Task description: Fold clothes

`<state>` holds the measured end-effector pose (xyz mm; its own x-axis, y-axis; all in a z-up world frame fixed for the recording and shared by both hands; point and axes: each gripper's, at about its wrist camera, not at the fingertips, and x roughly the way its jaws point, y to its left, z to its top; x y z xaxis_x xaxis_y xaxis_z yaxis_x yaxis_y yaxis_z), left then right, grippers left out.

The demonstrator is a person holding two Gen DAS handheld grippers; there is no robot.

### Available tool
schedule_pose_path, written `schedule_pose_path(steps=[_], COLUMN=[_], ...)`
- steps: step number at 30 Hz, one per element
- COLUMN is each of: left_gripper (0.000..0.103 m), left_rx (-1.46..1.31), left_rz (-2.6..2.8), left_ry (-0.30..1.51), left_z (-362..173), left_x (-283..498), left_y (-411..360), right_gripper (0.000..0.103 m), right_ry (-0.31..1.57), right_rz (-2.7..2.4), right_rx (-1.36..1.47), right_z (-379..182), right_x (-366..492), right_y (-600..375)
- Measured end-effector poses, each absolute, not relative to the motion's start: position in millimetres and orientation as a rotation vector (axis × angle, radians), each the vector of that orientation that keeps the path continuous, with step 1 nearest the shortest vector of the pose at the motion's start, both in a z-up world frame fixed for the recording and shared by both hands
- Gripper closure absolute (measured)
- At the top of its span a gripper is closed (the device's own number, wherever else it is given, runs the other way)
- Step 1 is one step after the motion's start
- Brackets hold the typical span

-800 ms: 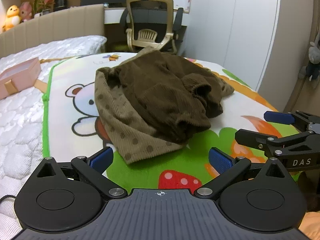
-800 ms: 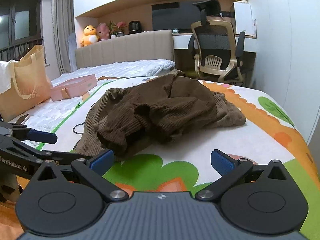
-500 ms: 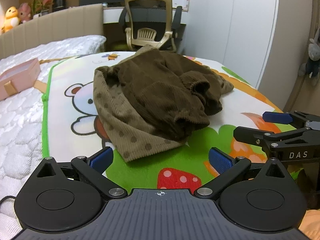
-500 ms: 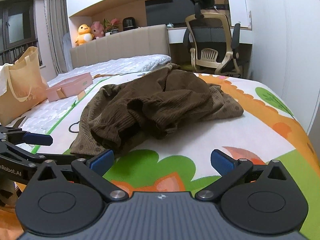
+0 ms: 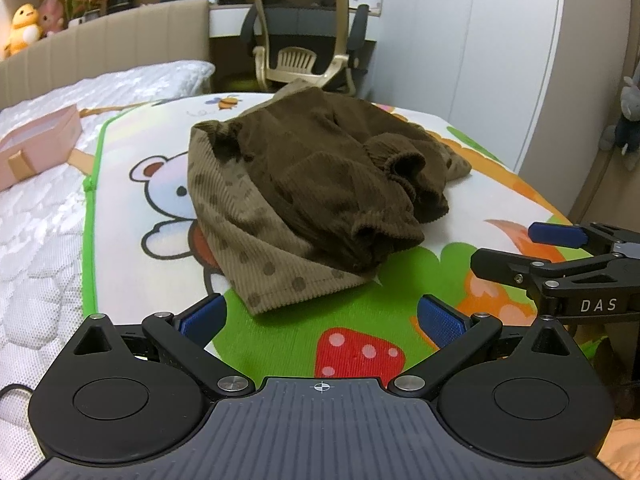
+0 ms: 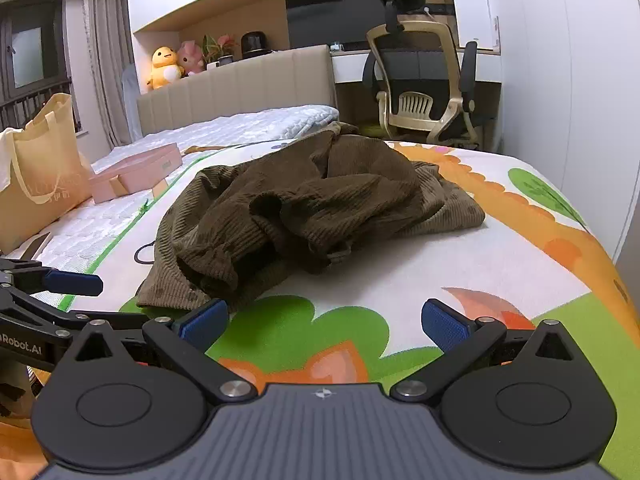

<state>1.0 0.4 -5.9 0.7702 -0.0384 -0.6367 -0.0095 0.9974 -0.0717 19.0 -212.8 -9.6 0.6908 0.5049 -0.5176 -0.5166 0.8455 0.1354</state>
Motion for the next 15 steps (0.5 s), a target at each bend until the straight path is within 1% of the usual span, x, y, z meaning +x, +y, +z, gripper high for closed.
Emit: schedule_pose_path(steps=[15], left_gripper=[0.000], left_rx=[-0.074], left_rz=[-0.011], left_ry=[0.701], left_z=[-6.8], left_x=[1.7], left_y=[0.5], right_gripper=[0.000], right_ry=[0.584], right_rz=[0.578], right_rx=[-0.027], right_z=[-12.4], right_x=[19.1], right_y=[-211.8])
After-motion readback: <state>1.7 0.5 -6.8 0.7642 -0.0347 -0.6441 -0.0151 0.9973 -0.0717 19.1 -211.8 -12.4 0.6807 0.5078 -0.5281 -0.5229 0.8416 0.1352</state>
